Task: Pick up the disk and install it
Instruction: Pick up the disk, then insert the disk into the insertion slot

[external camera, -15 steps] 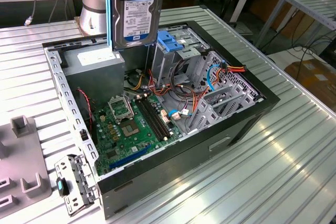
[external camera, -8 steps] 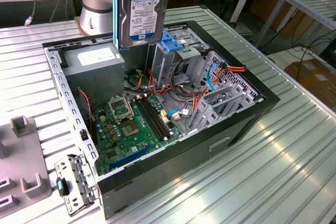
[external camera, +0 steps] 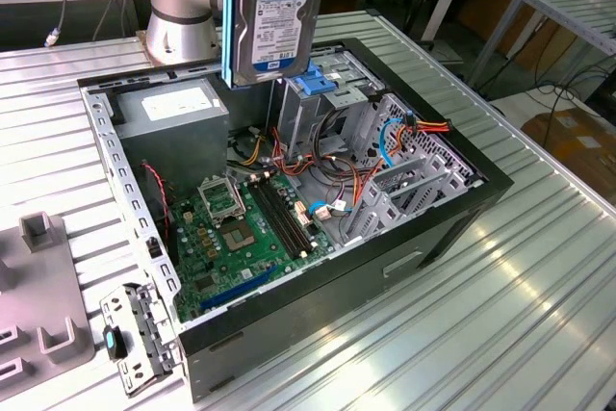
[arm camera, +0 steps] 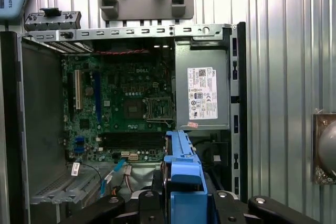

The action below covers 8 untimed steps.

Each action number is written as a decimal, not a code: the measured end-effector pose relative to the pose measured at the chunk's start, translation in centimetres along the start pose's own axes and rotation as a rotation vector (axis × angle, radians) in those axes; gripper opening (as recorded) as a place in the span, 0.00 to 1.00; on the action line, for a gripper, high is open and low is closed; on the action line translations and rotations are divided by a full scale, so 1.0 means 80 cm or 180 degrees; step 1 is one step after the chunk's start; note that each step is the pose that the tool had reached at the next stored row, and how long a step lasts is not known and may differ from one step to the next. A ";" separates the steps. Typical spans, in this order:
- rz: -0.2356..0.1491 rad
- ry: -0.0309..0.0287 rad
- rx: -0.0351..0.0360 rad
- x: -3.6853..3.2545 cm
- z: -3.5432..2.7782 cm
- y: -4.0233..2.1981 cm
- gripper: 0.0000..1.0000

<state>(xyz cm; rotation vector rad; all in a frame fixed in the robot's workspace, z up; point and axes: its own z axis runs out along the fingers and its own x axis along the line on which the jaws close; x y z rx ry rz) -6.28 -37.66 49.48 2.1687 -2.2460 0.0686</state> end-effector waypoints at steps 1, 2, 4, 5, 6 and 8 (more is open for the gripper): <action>0.0000 0.0000 0.0000 -0.0001 0.0000 -0.0001 0.37; 0.0000 0.0000 0.0000 -0.0001 0.0000 -0.0012 0.37; 0.0000 0.0000 0.0000 -0.0001 0.0000 -0.0026 0.37; 0.0000 0.0000 0.0000 -0.0001 0.0000 -0.0027 0.37; 0.0000 0.0000 0.0000 -0.0001 0.0000 -0.0029 0.37; 0.0000 0.0000 0.0000 -0.0002 0.0000 -0.0031 0.37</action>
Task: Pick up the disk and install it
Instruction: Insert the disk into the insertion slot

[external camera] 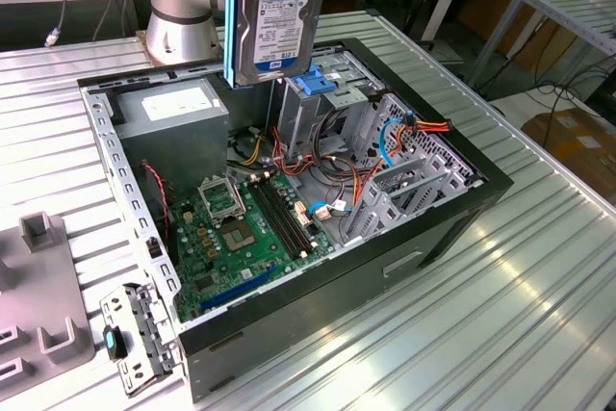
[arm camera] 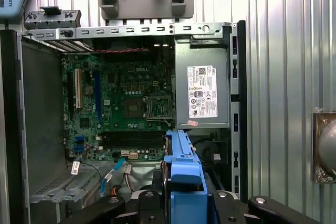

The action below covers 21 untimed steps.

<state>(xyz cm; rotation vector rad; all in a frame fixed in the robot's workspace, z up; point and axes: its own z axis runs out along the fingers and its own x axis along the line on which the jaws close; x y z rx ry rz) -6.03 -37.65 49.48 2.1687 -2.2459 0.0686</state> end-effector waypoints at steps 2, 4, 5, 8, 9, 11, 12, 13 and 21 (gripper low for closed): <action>0.0000 0.0000 0.0000 0.0001 0.0000 -0.0001 0.37; -0.0001 0.0000 0.0000 0.0017 0.0000 -0.0002 0.37; 0.0000 0.0000 0.0000 0.0024 0.0001 -0.0001 0.37; 0.0000 0.0000 0.0000 0.0061 0.0003 -0.0002 0.37; 0.0000 0.0000 0.0000 0.0070 0.0003 -0.0003 0.37; 0.0000 0.0000 0.0000 0.0087 0.0004 -0.0004 0.37; 0.0000 0.0000 0.0000 0.0099 0.0005 -0.0004 0.37; 0.0000 0.0000 0.0000 0.0107 0.0005 -0.0005 0.37; 0.0000 0.0000 0.0000 0.0195 0.0009 -0.0010 0.37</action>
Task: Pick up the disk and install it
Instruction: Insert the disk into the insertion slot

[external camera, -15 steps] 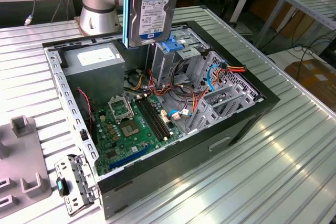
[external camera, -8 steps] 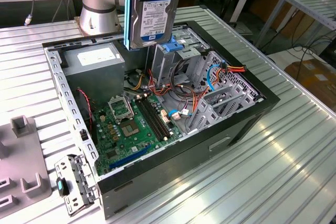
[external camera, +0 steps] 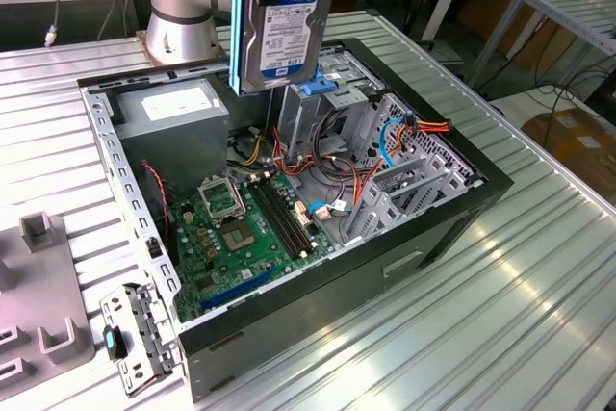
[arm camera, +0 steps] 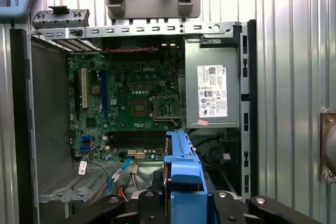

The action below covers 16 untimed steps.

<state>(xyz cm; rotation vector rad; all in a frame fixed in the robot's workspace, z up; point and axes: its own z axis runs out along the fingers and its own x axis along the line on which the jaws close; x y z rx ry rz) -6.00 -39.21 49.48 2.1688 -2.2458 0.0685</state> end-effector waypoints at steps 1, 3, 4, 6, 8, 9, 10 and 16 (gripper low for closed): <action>0.0000 0.0000 0.0000 0.0009 0.0000 -0.0001 0.37; 0.0000 0.0000 0.0000 0.0025 0.0001 -0.0002 0.37; 0.0000 0.0000 0.0000 0.0037 0.0002 -0.0002 0.37; 0.0000 0.0000 0.0000 0.0054 0.0002 -0.0004 0.37; 0.0000 0.0000 0.0000 0.0065 0.0003 -0.0005 0.37; 0.0000 0.0000 0.0000 0.0069 0.0003 -0.0005 0.37; 0.0000 0.0000 0.0000 0.0073 0.0003 -0.0006 0.37; 0.0000 0.0000 0.0000 0.0096 0.0004 -0.0012 0.37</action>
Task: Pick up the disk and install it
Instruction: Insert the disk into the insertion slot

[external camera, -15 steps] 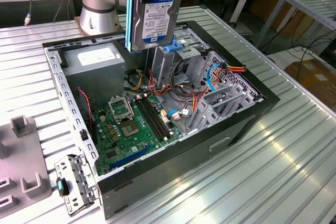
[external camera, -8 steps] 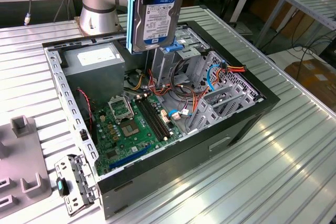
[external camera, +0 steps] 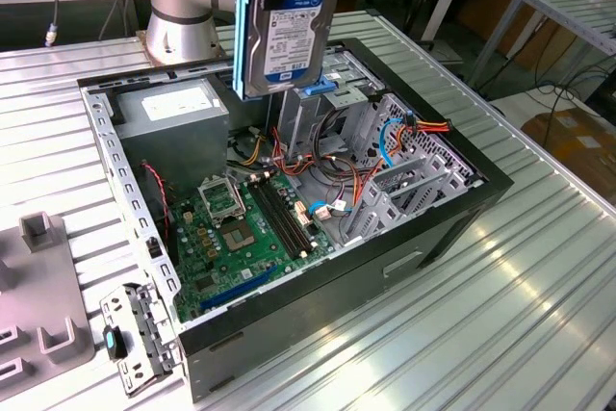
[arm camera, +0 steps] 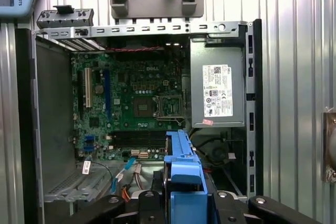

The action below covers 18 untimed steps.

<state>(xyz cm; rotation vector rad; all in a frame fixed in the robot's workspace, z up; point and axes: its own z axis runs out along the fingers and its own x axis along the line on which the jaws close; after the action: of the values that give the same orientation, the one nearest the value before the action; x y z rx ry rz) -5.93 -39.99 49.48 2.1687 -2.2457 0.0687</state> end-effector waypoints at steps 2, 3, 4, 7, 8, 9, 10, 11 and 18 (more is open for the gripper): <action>0.0000 0.0000 0.0000 0.0016 0.0001 -0.0003 0.37; 0.0000 0.0000 0.0000 0.0022 0.0001 -0.0004 0.37; 0.0000 0.0000 0.0000 0.0027 0.0002 -0.0006 0.37; 0.0000 0.0000 0.0000 0.0072 0.0004 -0.0009 0.37; 0.0000 0.0000 0.0000 0.0082 0.0004 -0.0009 0.37; 0.0000 0.0000 0.0000 0.0090 0.0005 -0.0010 0.37; 0.0000 0.0000 0.0000 0.0101 0.0005 -0.0010 0.37; 0.0000 0.0000 0.0000 0.0110 0.0005 -0.0010 0.37; 0.0000 0.0000 0.0000 0.0227 0.0011 -0.0015 0.37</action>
<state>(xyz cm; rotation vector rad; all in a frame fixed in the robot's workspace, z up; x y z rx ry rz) -5.87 -41.81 49.48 2.1688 -2.2459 0.0686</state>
